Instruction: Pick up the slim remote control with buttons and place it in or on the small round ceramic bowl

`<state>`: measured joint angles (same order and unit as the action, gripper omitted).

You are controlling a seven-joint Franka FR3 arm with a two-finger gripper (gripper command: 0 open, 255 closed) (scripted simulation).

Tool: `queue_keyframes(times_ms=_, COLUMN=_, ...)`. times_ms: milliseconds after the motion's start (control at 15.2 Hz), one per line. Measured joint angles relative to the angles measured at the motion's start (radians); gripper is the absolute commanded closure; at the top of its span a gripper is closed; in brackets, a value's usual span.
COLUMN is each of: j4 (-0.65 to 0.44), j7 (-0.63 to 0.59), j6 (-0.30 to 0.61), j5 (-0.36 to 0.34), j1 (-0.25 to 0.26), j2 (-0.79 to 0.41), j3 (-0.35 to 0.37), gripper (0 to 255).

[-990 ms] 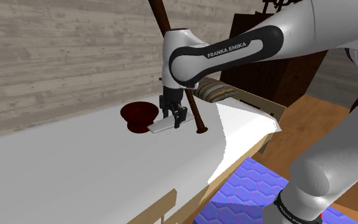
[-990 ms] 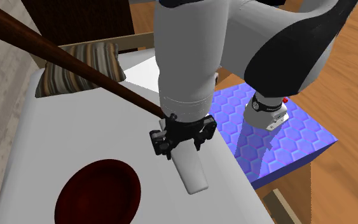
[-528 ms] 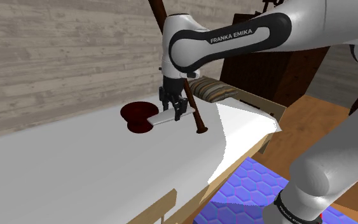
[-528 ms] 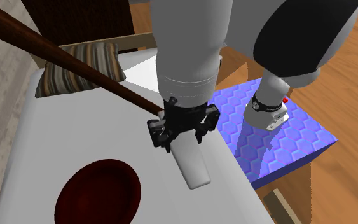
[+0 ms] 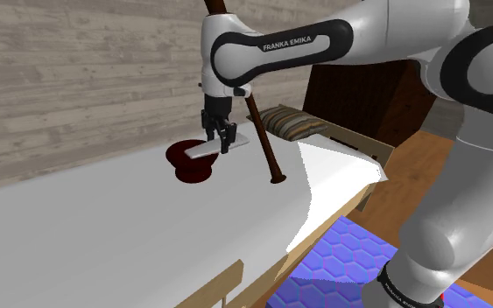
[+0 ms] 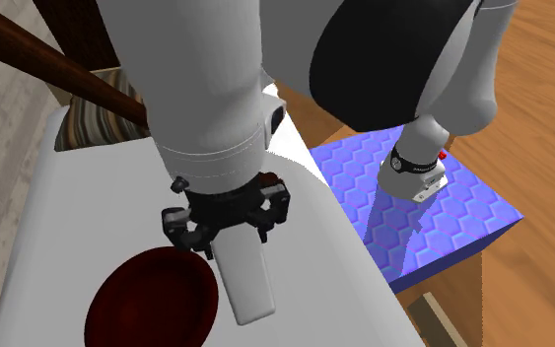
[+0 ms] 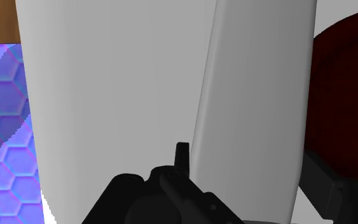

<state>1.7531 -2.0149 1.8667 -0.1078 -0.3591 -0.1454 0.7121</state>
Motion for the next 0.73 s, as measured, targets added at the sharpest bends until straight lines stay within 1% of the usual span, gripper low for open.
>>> queue_keyframes(times_ms=132, j4=-0.127, j7=-0.029, j6=-0.042, j5=-0.073, j1=0.034, j2=-0.113, j3=-0.008, gripper=255)
queue_keyframes(times_ms=264, j4=-0.240, j7=-0.042, j6=-0.081, j5=-0.125, j1=0.070, j2=-0.203, j3=-0.021, gripper=255)
queue_keyframes(times_ms=396, j4=-0.411, j7=-0.053, j6=-0.147, j5=-0.189, j1=0.132, j2=-0.324, j3=-0.043, gripper=255)
queue_keyframes(times_ms=528, j4=-0.565, j7=-0.050, j6=-0.206, j5=-0.233, j1=0.191, j2=-0.424, j3=-0.065, gripper=255)
queue_keyframes(times_ms=594, j4=-0.721, j7=-0.038, j6=-0.266, j5=-0.270, j1=0.251, j2=-0.516, j3=-0.087, gripper=255)
queue_keyframes(times_ms=660, j4=-0.762, j7=-0.038, j6=-0.280, j5=-0.280, j1=0.268, j2=-0.546, j3=-0.095, gripper=255)
queue_keyframes(times_ms=726, j4=-0.764, j7=-0.038, j6=-0.276, j5=-0.283, j1=0.270, j2=-0.553, j3=-0.096, gripper=255)
